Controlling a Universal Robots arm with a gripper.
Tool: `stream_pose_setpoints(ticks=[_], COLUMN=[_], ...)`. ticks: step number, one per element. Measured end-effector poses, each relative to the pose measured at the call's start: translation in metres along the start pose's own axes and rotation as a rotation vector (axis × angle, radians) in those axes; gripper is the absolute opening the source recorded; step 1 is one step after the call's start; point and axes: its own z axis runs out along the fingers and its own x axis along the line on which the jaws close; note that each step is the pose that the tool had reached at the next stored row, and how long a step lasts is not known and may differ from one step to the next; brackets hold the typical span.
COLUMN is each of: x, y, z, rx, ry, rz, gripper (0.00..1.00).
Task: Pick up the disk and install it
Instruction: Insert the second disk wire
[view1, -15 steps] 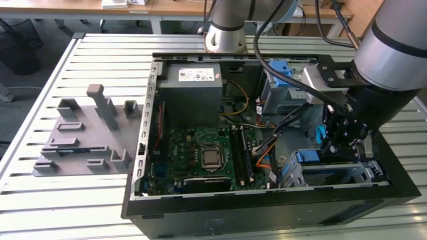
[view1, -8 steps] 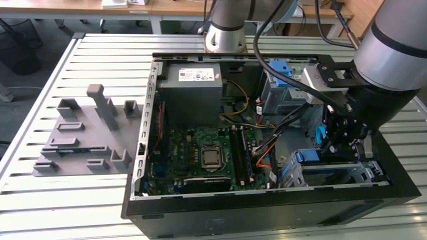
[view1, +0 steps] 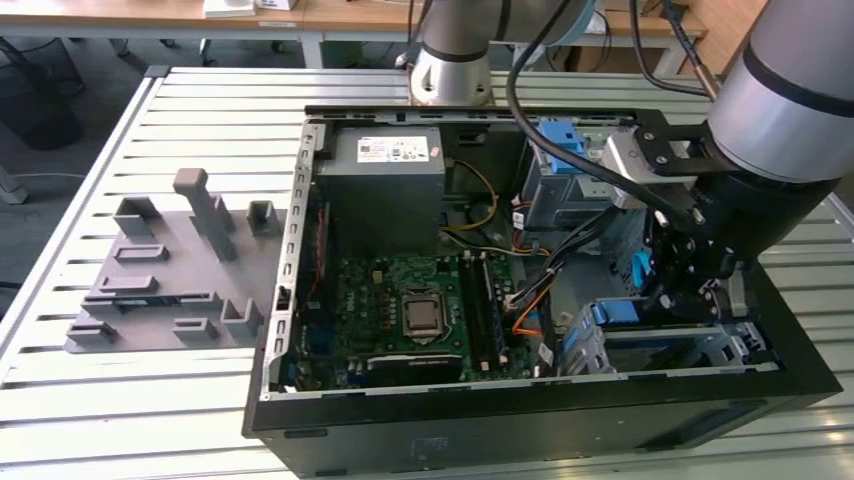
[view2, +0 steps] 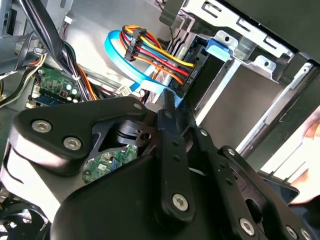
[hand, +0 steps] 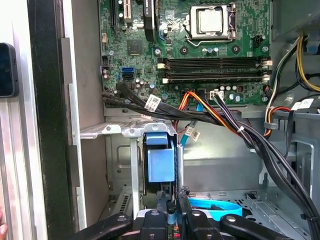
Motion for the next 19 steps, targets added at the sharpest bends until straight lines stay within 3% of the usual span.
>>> stream_pose_setpoints(ticks=[15, 17, 19], x=[-0.0002, -0.0002, -0.0002], y=[-0.0013, -0.0014, -0.0014], z=[-0.0175, -0.018, -0.0181], rx=[0.0, -0.0001, -0.0001], ry=[0.0001, -0.0003, -0.0003], rz=[0.0, 0.0, 0.0], gripper=[0.23, 0.22, 0.11])
